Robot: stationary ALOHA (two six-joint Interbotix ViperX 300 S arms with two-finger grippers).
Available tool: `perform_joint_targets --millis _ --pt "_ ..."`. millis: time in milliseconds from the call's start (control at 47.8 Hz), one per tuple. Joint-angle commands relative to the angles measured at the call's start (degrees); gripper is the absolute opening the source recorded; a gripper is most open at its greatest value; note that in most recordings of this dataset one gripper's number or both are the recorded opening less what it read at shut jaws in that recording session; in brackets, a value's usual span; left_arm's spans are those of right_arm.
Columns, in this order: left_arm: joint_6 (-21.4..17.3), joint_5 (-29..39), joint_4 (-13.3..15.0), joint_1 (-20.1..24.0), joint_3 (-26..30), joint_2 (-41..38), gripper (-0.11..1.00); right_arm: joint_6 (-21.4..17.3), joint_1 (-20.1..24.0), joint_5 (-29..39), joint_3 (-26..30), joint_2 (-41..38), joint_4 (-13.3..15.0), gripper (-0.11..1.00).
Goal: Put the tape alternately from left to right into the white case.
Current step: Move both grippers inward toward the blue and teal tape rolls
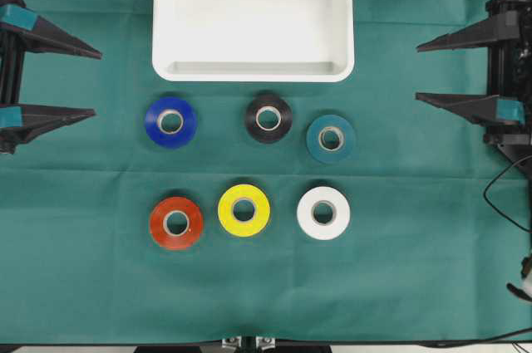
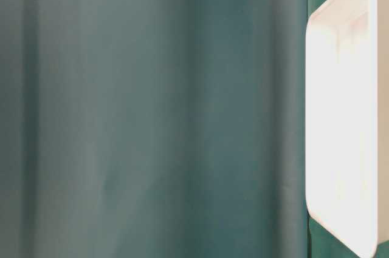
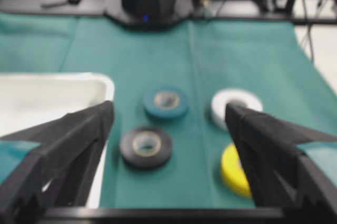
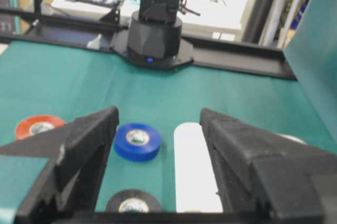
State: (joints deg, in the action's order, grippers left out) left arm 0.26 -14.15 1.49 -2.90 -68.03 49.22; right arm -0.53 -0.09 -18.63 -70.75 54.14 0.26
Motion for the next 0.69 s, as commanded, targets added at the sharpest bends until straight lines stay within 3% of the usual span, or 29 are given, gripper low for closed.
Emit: perform_joint_targets --millis 0,293,460,669 --pt "0.0 2.3 0.2 -0.3 1.2 -1.6 0.71 -0.2 -0.2 0.4 1.3 -2.3 -0.1 0.72" --pt "0.4 5.1 0.3 -0.3 4.5 -8.1 0.7 -2.6 -0.1 3.7 5.1 -8.2 -0.2 0.72" --pt "3.0 8.1 0.3 -0.3 6.3 -10.9 0.7 -5.6 -0.1 9.1 8.8 -11.7 -0.2 0.72" --pt "5.4 13.2 0.3 -0.2 8.3 -12.4 0.7 -6.1 -0.1 13.4 12.1 -15.2 -0.2 0.72"
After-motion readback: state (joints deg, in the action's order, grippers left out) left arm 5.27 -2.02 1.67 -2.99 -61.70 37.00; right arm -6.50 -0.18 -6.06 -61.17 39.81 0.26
